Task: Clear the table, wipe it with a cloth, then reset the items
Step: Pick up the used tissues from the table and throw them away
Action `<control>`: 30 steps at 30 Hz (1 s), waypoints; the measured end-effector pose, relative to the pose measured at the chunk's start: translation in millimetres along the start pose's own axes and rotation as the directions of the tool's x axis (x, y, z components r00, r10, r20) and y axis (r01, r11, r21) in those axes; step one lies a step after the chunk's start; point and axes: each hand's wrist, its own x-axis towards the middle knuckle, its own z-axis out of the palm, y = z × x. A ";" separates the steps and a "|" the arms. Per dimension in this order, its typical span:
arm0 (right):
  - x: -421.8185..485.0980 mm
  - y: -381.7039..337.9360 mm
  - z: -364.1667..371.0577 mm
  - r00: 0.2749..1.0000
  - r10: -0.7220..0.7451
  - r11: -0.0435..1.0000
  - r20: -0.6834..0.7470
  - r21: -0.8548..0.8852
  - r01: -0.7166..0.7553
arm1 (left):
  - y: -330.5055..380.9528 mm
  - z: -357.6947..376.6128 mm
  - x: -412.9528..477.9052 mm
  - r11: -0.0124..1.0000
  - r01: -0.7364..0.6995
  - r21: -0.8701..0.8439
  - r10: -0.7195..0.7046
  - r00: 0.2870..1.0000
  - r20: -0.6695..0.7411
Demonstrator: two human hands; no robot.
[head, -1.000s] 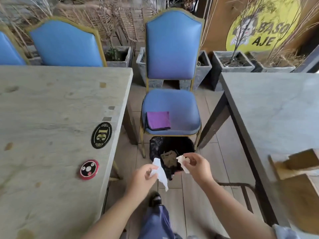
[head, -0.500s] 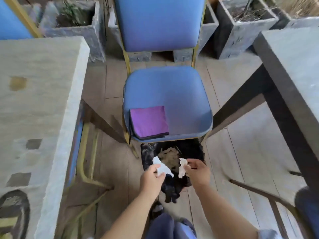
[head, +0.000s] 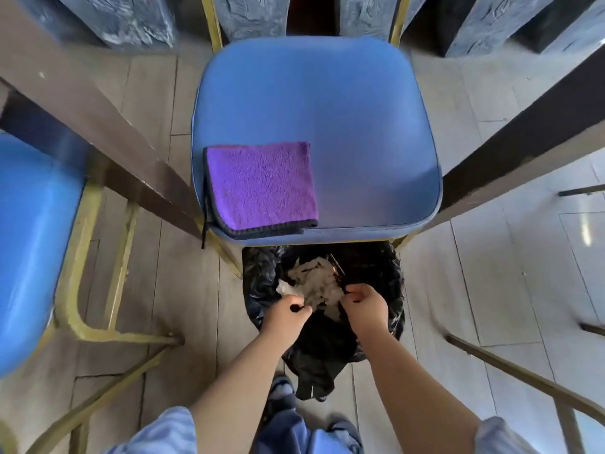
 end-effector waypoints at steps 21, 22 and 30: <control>-363.5 -84.9 -190.6 0.779 -0.612 0.763 0.135 -0.159 0.627 | 73.2 -80.9 -419.7 0.910 -0.305 0.282 0.363 0.914 -0.182; -381.4 -71.5 -194.1 0.758 -0.635 0.741 0.151 -0.158 0.653 | 63.1 -72.9 -442.7 0.903 -0.310 0.297 0.373 0.908 -0.188; -493.1 7.1 -191.0 0.630 -0.687 0.610 0.363 -0.184 0.771 | -48.4 -50.6 -595.3 0.894 -0.221 0.390 0.356 0.878 -0.319</control>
